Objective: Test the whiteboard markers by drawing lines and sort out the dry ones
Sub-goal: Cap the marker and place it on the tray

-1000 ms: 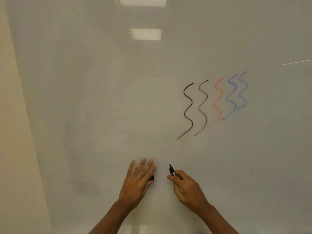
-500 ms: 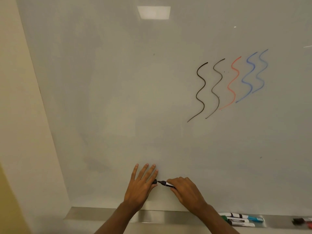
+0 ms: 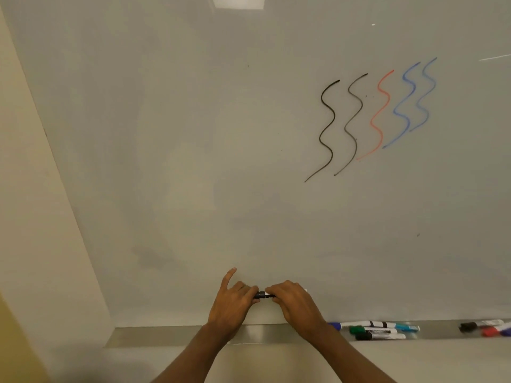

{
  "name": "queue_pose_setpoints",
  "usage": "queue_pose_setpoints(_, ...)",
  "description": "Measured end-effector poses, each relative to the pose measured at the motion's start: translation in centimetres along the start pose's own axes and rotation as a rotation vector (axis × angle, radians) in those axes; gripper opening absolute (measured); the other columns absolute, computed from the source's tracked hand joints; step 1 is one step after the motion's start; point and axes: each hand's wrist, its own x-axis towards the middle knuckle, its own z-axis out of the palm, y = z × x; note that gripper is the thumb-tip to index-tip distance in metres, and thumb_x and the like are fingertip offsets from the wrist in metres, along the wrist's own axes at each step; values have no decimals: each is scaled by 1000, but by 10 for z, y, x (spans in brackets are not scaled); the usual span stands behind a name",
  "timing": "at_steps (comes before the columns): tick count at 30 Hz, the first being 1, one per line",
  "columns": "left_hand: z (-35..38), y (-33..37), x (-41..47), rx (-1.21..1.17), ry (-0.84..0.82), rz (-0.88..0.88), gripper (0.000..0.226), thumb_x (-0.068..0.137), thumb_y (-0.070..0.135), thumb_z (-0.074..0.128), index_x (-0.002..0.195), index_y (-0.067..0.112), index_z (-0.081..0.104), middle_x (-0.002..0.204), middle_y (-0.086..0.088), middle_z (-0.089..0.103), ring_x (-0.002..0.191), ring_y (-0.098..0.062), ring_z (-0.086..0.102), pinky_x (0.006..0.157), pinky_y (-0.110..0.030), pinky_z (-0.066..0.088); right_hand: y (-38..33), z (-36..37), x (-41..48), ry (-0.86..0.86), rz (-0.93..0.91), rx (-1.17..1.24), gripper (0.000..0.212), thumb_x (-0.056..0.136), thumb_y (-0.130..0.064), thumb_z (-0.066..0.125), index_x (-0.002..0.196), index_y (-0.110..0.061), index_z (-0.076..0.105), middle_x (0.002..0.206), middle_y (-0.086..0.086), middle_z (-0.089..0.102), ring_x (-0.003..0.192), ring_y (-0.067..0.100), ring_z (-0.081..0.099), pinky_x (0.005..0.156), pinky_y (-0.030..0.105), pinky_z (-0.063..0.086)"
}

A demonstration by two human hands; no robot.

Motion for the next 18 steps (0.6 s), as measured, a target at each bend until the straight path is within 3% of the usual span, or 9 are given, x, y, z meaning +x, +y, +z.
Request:
queue_pose_setpoints(2,-1,2,-1,2,-16,-1,10,85,33,73,83,23,70,63,10,64,58,-9,60,109,-40,25,-3,1,-1,12,15,44,23,73,-10,68,94,-20,71,84,-9,70,73,6,61,65,16,46)
queue_pose_setpoints(5,1,5,-2,-32,-69,-13,22,70,31,87,82,25,70,63,12,64,55,-9,59,97,-38,30,-8,4,-4,17,32,73,21,75,-5,66,93,-15,72,82,-3,71,72,13,63,62,21,50)
queue_pose_setpoints(9,4,9,-7,-95,-95,-3,23,68,31,88,83,25,70,66,12,66,57,-9,61,92,-38,30,-12,9,-15,-12,51,61,26,74,0,71,96,-14,71,83,0,71,72,16,64,60,26,54)
queue_pose_setpoints(13,10,15,-10,-139,-138,22,27,67,31,89,86,25,71,70,11,67,66,-9,64,96,-39,31,-11,10,-26,-93,103,-8,25,84,-4,66,107,-12,69,94,6,71,82,23,65,70,33,53)
queue_pose_setpoints(15,13,21,-7,-170,-145,21,30,66,31,89,88,25,70,75,11,68,73,-10,66,97,-40,30,-11,8,-30,-117,136,-59,26,87,-9,64,113,-14,67,100,5,71,87,22,64,76,31,50)
queue_pose_setpoints(18,20,34,-4,-253,-119,5,36,69,32,88,97,25,66,85,11,69,84,-10,67,98,-37,28,-10,5,-46,-44,176,-116,28,78,-11,74,105,-18,70,92,-3,72,79,16,66,74,28,51)
